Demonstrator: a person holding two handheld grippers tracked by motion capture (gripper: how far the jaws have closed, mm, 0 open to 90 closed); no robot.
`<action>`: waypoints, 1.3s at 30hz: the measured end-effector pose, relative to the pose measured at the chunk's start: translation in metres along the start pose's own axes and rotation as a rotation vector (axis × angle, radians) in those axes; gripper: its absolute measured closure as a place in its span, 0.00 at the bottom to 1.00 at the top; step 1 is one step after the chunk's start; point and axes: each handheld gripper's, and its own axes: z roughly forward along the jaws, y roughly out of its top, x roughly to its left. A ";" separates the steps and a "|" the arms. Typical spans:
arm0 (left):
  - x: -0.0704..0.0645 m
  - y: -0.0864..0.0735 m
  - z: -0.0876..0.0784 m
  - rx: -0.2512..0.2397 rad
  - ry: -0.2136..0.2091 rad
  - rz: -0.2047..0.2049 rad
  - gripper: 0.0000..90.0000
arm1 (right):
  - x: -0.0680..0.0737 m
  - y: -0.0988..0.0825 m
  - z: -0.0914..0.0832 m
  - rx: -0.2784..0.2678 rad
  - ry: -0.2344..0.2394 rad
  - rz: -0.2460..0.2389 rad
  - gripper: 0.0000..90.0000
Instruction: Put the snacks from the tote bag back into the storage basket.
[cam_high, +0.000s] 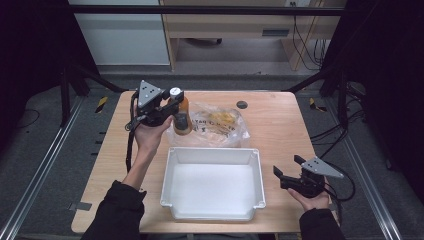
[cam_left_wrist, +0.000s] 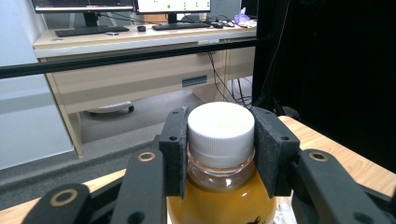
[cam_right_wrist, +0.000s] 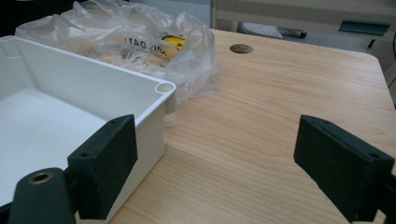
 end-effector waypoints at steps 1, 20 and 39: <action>-0.001 0.000 -0.001 -0.001 0.000 0.001 0.66 | 0.000 0.000 0.000 -0.001 0.000 -0.001 0.15; -0.020 0.003 -0.029 -0.005 -0.046 0.031 0.66 | 0.000 0.000 -0.001 -0.004 0.001 0.004 0.15; -0.030 -0.025 -0.057 0.009 -0.087 0.033 0.66 | 0.000 0.000 -0.001 -0.005 -0.002 0.002 0.15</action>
